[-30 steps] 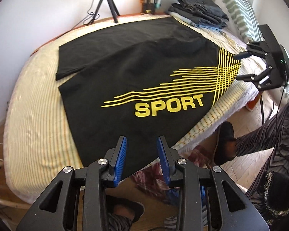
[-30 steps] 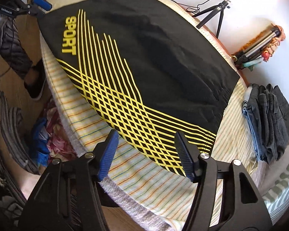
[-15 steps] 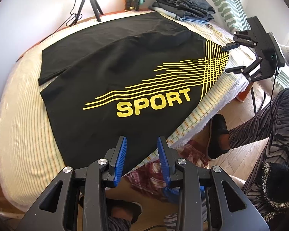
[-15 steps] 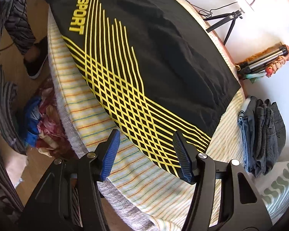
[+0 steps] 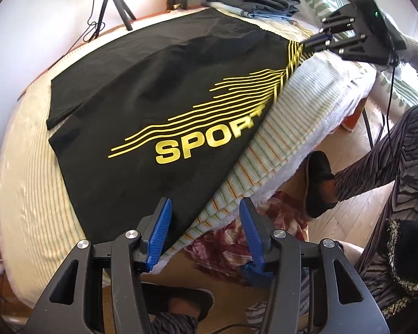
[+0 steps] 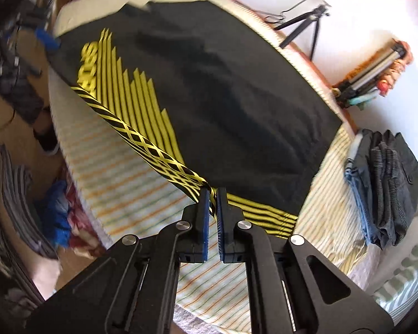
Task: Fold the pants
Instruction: 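Move both tools to the hem of the black shorts and close them, then lift the shorts hem with both grippers and fold it over toward the waistband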
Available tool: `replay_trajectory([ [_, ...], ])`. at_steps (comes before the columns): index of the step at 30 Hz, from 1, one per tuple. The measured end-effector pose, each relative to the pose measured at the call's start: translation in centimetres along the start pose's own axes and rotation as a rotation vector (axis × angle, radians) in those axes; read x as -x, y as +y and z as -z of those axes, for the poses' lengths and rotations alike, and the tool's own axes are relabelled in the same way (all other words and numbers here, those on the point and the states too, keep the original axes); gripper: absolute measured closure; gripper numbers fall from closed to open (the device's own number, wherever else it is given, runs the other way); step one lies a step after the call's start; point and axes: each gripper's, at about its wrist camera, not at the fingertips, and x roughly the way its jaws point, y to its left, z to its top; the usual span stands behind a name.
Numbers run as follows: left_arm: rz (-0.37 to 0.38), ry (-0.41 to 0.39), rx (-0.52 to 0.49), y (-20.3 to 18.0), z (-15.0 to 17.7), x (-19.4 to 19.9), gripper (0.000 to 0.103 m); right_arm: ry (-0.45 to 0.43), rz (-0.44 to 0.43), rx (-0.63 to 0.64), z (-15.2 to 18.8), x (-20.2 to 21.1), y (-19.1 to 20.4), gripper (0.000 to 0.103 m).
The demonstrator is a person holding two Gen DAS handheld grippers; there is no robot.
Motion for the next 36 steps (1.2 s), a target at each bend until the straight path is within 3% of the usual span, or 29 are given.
replay_trajectory([
  [3, -0.017, 0.001, 0.034, 0.7, -0.2, -0.4, 0.054, -0.017, -0.010, -0.030, -0.5, 0.4, -0.8, 0.099],
  [5, -0.026, 0.005, 0.057, 1.4, -0.3, -0.5, 0.061, -0.020, -0.007, -0.025, -0.6, 0.4, -0.7, 0.099],
  [7, -0.047, 0.008, 0.063, 2.0, -0.3, -0.5, 0.083, -0.019, -0.010, -0.022, -0.5, 0.3, -0.7, 0.099],
  [9, -0.062, 0.001, 0.050, 2.3, -0.1, -0.5, 0.097, -0.019, -0.024, -0.026, -0.4, 0.2, -0.7, 0.099],
  [15, -0.078, -0.061, 0.049, 2.8, -0.5, 0.3, 0.101, 0.010, -0.047, -0.013, 1.1, -0.7, -0.4, 0.099],
  [20, -0.079, -0.090, 0.058, 3.0, -0.8, 0.7, 0.102, 0.060, -0.028, 0.027, 3.2, -1.6, 0.4, 0.080],
  [24, -0.086, -0.102, 0.047, 2.8, -1.0, 0.8, 0.102, 0.069, 0.021, 0.053, 4.6, -1.6, 0.5, 0.054],
  [25, -0.088, -0.104, 0.049, 2.8, -1.0, 0.8, 0.102, 0.071, 0.039, 0.060, 4.8, -1.6, 0.4, 0.054],
  [27, -0.087, -0.114, 0.057, 2.9, -1.1, 0.9, 0.102, 0.077, 0.069, 0.072, 5.2, -1.6, 0.1, 0.055],
  [28, -0.086, -0.117, 0.060, 2.9, -1.1, 1.0, 0.102, 0.076, 0.068, 0.071, 5.2, -1.5, 0.0, 0.061],
  [29, -0.088, -0.125, 0.062, 2.9, -1.3, 1.2, 0.102, 0.074, 0.072, 0.067, 5.1, -1.4, -0.1, 0.085],
  [30, -0.089, -0.131, 0.062, 3.0, -1.4, 1.4, 0.103, 0.074, 0.078, 0.062, 5.0, -1.2, -0.2, 0.098],
  [36, -0.095, -0.200, 0.061, 3.4, -2.4, 3.7, 0.103, -0.041, 0.133, 0.020, 2.8, 2.2, -1.4, 0.100],
])
